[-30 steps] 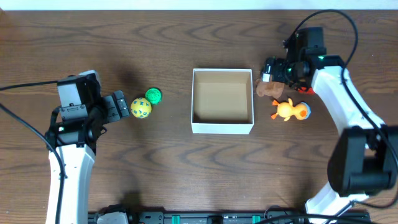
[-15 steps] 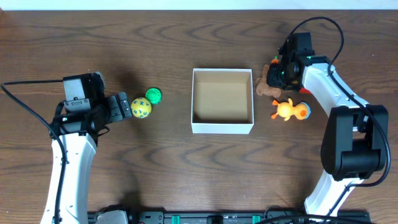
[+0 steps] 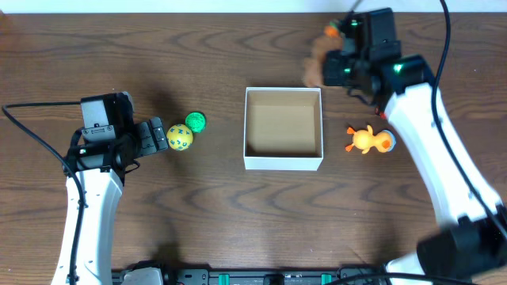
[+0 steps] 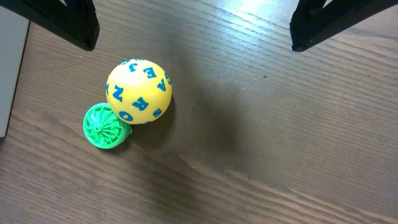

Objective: Pack container
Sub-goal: 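Carry the bear into the white box and release it, then move the right gripper to the red fire truck and grasp it, then place the red truck into the box with the right gripper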

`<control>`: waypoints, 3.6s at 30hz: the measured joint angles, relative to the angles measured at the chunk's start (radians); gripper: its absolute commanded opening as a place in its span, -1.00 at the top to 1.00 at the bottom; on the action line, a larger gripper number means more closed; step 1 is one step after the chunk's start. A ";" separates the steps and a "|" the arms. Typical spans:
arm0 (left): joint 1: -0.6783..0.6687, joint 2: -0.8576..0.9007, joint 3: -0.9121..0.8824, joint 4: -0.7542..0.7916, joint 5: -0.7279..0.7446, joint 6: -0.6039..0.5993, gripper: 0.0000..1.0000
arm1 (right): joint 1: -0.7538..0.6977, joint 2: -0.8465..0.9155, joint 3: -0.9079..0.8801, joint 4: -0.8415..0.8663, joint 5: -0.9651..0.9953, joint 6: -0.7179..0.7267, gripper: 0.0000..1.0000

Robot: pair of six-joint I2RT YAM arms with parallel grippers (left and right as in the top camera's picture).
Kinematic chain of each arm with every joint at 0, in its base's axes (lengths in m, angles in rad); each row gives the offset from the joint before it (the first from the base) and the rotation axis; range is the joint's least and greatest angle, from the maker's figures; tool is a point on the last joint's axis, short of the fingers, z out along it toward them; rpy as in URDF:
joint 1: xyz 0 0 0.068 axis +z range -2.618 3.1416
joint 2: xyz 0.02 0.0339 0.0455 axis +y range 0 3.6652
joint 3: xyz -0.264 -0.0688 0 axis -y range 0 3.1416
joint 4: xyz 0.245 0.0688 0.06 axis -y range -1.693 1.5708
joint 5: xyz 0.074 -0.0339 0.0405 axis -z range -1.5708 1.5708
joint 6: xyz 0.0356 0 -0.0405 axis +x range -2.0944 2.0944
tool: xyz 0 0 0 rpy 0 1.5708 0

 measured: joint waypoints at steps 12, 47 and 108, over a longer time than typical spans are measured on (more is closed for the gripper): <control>0.000 0.000 0.000 0.000 0.000 0.000 -0.96 | 0.278 0.190 -0.097 0.025 0.117 0.321 0.92; 0.000 0.000 0.000 0.000 0.000 0.000 -0.96 | 0.219 -0.009 -0.092 0.004 0.280 0.193 -0.34; 0.000 0.000 0.000 0.000 0.000 0.000 -0.96 | -0.125 0.002 -0.073 0.040 0.080 0.117 -0.08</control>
